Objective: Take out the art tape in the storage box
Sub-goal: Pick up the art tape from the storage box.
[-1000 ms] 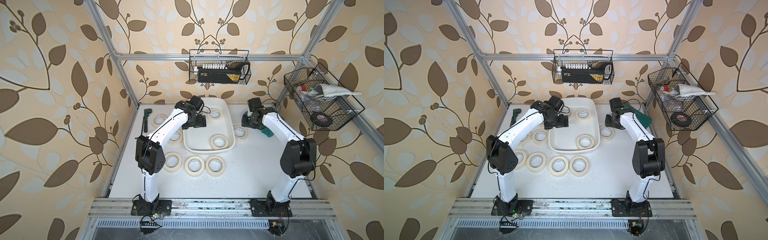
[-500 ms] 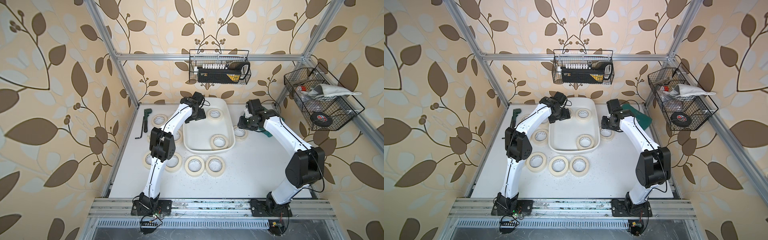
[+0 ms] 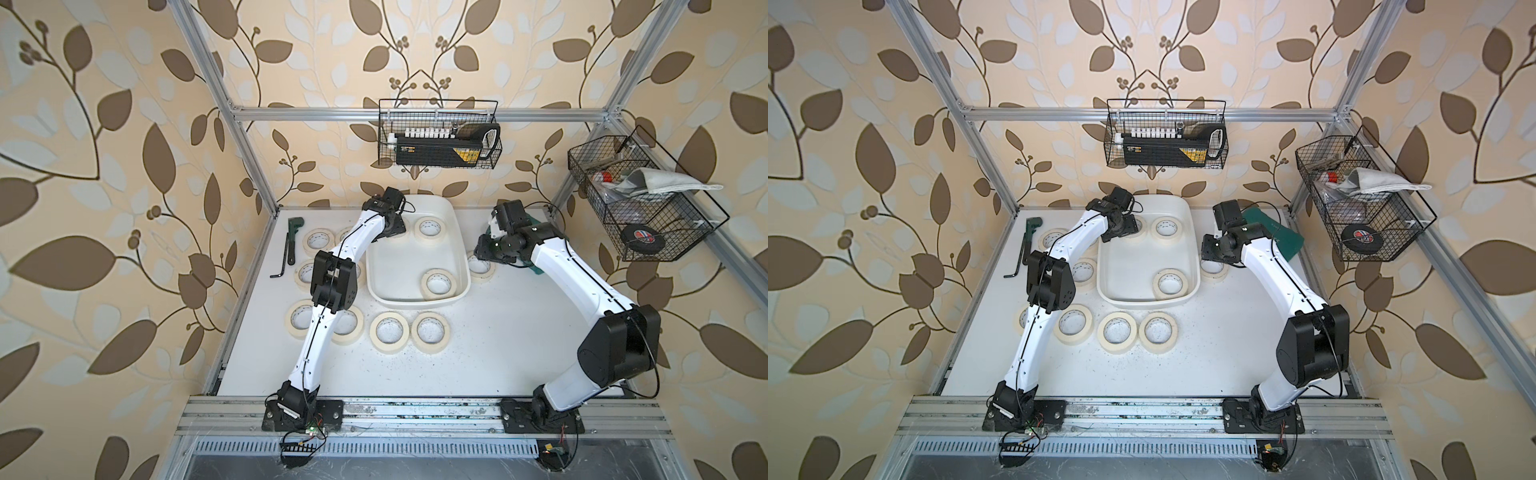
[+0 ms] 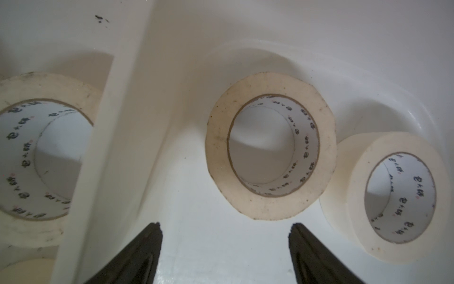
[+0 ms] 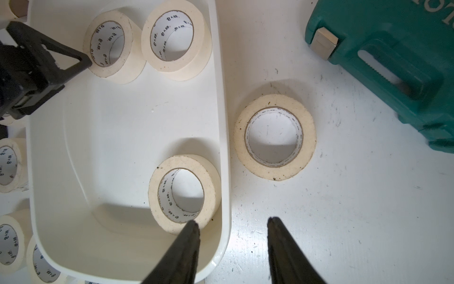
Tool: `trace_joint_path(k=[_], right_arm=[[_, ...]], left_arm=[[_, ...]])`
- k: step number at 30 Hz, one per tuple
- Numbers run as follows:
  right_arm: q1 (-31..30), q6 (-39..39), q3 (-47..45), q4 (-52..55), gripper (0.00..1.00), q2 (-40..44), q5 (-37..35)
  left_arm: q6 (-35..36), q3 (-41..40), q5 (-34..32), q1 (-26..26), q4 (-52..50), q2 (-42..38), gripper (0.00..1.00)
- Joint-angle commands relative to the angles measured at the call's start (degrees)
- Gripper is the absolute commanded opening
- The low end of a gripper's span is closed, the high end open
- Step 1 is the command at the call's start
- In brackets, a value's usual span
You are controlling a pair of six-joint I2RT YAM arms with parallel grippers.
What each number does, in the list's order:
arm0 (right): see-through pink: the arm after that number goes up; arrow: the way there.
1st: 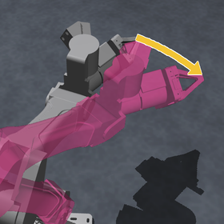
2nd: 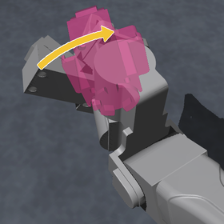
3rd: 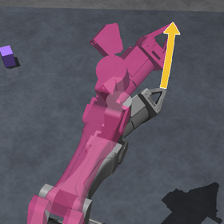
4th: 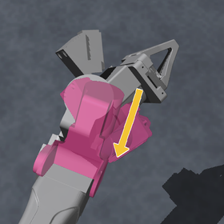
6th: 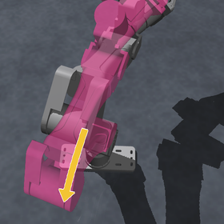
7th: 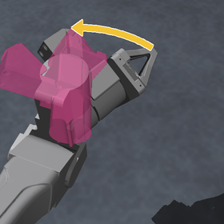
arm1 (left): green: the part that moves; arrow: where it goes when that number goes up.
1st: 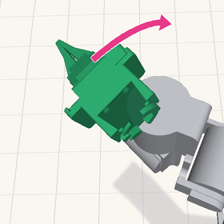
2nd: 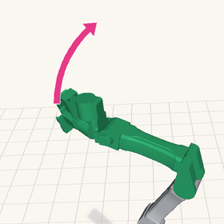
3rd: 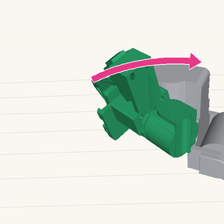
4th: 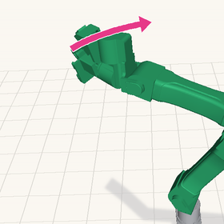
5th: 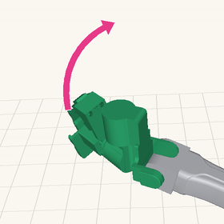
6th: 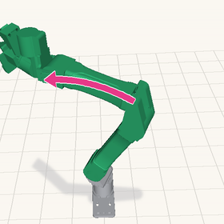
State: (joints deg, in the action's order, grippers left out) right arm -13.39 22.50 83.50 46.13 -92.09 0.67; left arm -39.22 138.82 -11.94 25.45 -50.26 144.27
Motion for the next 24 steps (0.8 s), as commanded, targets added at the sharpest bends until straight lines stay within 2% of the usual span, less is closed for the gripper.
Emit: trace_joint_path(k=[1,7,11,18,24], right_arm=[[-0.25,0.35,-1.06,0.98,0.47,1.49,0.71],[-0.26,0.26,-1.51,0.94,0.47,1.62,0.78],[-0.29,0.48,-1.5,0.64,0.47,1.38,1.5],[-0.5,0.79,-1.37,0.63,0.47,0.97,2.23],[-0.53,0.7,-1.4,0.63,0.47,0.79,2.57]], left_arm=[[0.41,2.49,-1.71,-0.55,4.26,0.81,0.81],[-0.89,5.43,-1.24,-0.73,5.2,4.33,0.8],[-4.45,3.69,-1.47,-0.75,5.18,4.96,0.79],[-6.54,2.18,-0.8,-0.55,5.86,5.26,0.69],[-7.29,1.54,-0.46,-0.57,6.27,6.01,0.7]])
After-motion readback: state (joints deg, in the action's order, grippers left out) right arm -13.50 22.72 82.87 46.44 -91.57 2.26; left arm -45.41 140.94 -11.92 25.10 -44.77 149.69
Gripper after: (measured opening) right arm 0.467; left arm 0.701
